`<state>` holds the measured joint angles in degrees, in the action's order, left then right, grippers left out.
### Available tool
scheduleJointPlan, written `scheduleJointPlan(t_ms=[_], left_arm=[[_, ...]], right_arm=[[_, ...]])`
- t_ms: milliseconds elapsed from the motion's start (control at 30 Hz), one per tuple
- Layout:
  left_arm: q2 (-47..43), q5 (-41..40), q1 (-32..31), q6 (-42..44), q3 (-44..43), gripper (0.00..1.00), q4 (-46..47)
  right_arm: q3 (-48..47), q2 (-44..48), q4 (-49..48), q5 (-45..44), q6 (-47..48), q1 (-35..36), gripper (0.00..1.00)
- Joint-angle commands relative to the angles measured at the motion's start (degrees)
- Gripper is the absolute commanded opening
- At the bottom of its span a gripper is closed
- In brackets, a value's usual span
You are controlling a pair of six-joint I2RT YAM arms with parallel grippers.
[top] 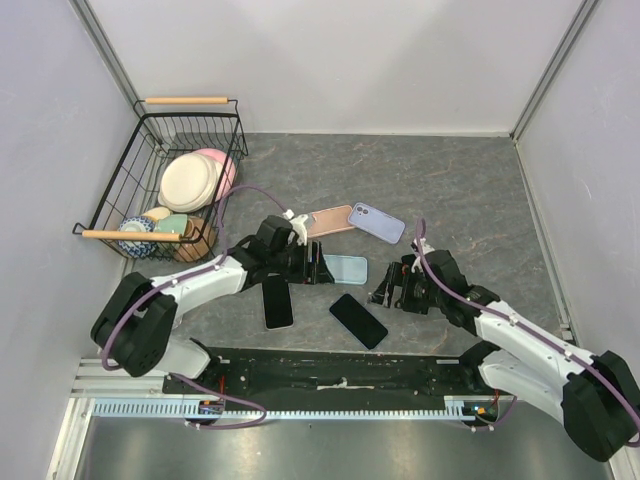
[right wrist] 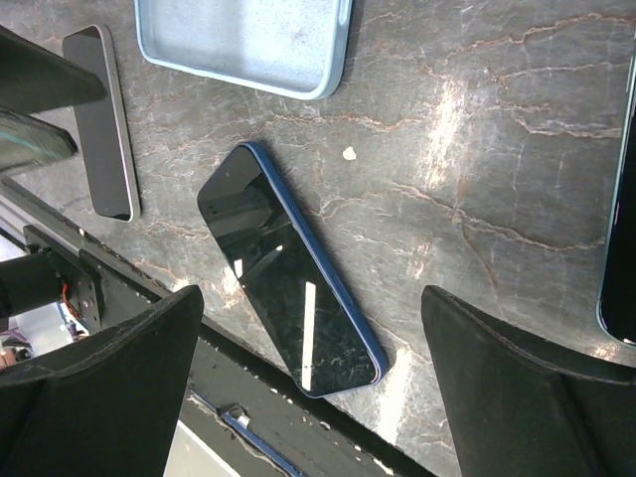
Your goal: Put the phone into the phone case
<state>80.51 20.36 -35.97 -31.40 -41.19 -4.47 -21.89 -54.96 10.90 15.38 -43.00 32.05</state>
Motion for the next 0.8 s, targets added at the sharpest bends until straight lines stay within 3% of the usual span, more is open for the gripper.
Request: scheduleJointPlan(t_ms=[0, 233, 433, 767], left_arm=[[3.5, 11.5, 0.1, 3.6, 0.7, 0.69, 6.3], [9.7, 14.8, 0.1, 4.4, -0.8, 0.69, 6.7], [12.6, 15.6, -0.1, 4.1, -1.7, 0.69, 6.8], [14.9, 15.9, -0.3, 3.6, -1.4, 0.69, 6.9]], right_arm=[[0.7, 3.9, 3.4, 0.8, -2.8, 0.2, 0.98], [7.5, 14.7, 6.9, 2.7, -12.5, 0.5, 0.98], [11.2, 21.5, 11.2, 4.5, -15.1, 1.0, 0.98], [13.5, 19.1, 9.0, 9.0, -16.1, 1.8, 0.97]])
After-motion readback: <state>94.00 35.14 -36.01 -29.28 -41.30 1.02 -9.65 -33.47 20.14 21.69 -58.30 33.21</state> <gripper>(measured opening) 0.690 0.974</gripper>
